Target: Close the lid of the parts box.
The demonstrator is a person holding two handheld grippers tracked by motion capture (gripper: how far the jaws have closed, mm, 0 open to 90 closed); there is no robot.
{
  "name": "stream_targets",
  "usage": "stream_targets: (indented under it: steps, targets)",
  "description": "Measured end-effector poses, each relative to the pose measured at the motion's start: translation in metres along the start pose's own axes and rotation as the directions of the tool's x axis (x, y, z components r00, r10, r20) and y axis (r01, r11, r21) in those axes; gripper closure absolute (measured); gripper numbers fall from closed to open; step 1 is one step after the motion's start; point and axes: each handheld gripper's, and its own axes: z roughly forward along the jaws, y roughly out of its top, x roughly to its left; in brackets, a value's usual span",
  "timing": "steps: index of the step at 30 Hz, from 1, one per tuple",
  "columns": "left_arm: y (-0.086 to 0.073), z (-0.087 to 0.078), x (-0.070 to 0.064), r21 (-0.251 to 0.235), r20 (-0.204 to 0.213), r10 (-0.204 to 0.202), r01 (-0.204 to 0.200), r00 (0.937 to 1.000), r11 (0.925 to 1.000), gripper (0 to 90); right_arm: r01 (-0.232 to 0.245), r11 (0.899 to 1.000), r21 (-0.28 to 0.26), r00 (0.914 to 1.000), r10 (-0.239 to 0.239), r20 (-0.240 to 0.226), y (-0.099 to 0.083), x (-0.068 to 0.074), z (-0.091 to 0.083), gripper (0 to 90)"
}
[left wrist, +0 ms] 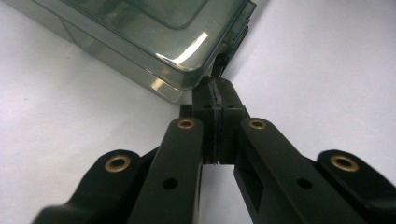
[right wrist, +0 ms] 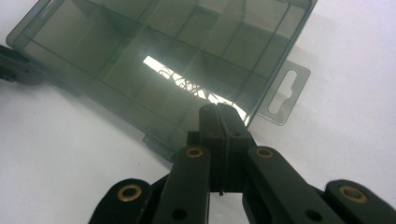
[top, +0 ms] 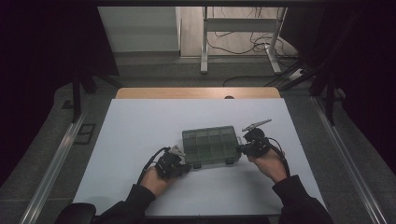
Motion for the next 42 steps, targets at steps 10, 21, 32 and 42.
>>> stream_targets:
  steps: [10,21,32,42]
  targets:
    - [0.003,0.0,0.008,0.003,-0.016,0.0,0.0,0.9999,1.0,89.6,0.002,1.0,0.001,1.0,-0.002,-0.001,0.0,0.001,0.0,89.4]
    - [0.004,-0.006,0.011,0.009,-0.02,-0.002,0.002,0.9998,1.0,87.7,0.002,1.0,0.0,1.0,-0.002,0.001,0.0,0.001,0.0,87.6]
    - [0.003,-0.022,0.012,0.016,-0.019,-0.018,0.019,0.9996,0.9997,76.2,0.002,0.999,-0.054,0.9998,-0.001,0.017,-0.003,0.008,-0.012,70.3]
    - [-0.004,-0.039,0.012,0.024,-0.041,-0.004,0.005,0.9991,0.9997,61.5,0.008,0.995,-0.096,0.9999,-0.007,0.01,-0.009,0.013,-0.019,55.3]
